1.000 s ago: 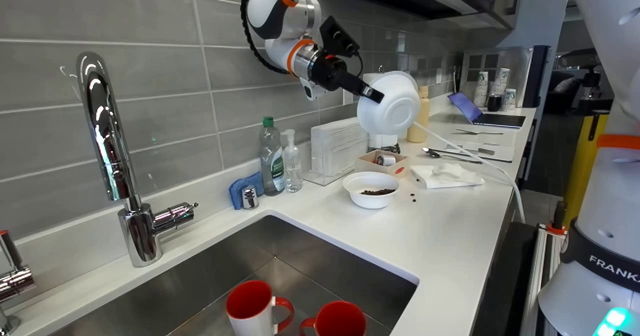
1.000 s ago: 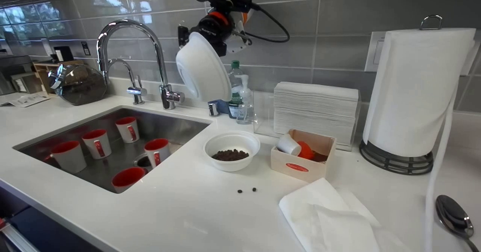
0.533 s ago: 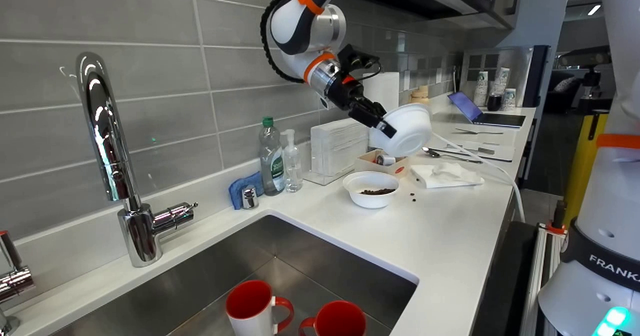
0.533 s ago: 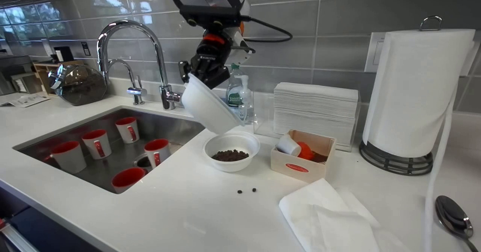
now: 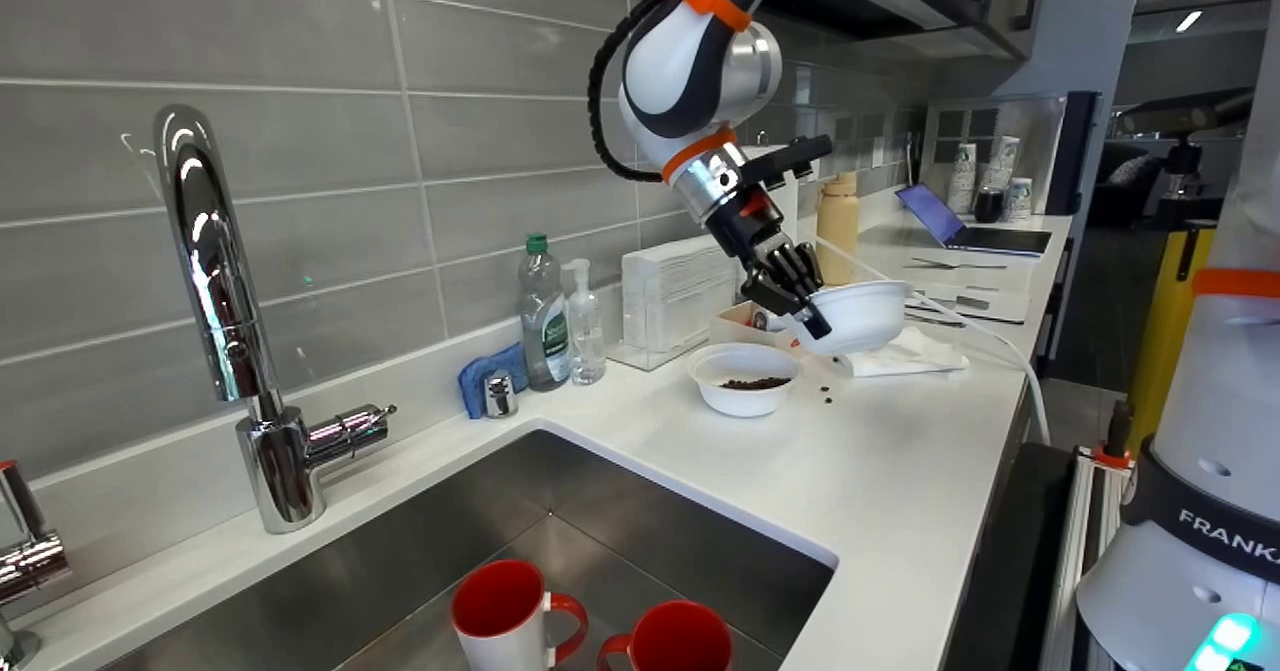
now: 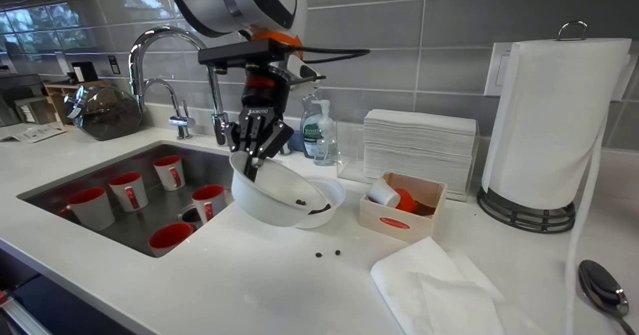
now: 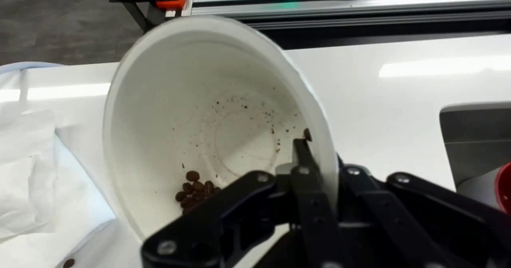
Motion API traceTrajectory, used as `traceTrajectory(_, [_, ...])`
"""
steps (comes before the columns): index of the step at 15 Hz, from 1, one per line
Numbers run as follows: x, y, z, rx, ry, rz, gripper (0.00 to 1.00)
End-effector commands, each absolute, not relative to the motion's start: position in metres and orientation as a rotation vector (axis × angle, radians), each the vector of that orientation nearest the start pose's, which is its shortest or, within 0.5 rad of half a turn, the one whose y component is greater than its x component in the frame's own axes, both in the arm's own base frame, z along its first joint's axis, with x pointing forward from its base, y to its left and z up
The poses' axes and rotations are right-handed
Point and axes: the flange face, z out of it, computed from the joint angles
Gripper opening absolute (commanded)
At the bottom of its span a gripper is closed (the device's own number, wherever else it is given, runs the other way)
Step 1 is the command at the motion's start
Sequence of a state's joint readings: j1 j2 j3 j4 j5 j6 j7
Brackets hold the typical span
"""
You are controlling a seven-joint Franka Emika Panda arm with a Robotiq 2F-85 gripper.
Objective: Move the objects from the bowl on the right and put them into the bowl on the left
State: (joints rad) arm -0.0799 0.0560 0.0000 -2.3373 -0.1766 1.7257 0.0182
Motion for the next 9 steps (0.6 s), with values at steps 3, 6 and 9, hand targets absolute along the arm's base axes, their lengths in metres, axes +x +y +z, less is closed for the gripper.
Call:
traceTrajectory(3, [0.353,-0.055,0.277,-3.304,0.204,0.759,0.0])
traceTrajectory(6, [0.331,-0.053,0.261,-3.375,0.28,0.597,0.0])
traceTrajectory(9, [0.349,-0.051,0.247,-3.408,0.317,0.435,0.0])
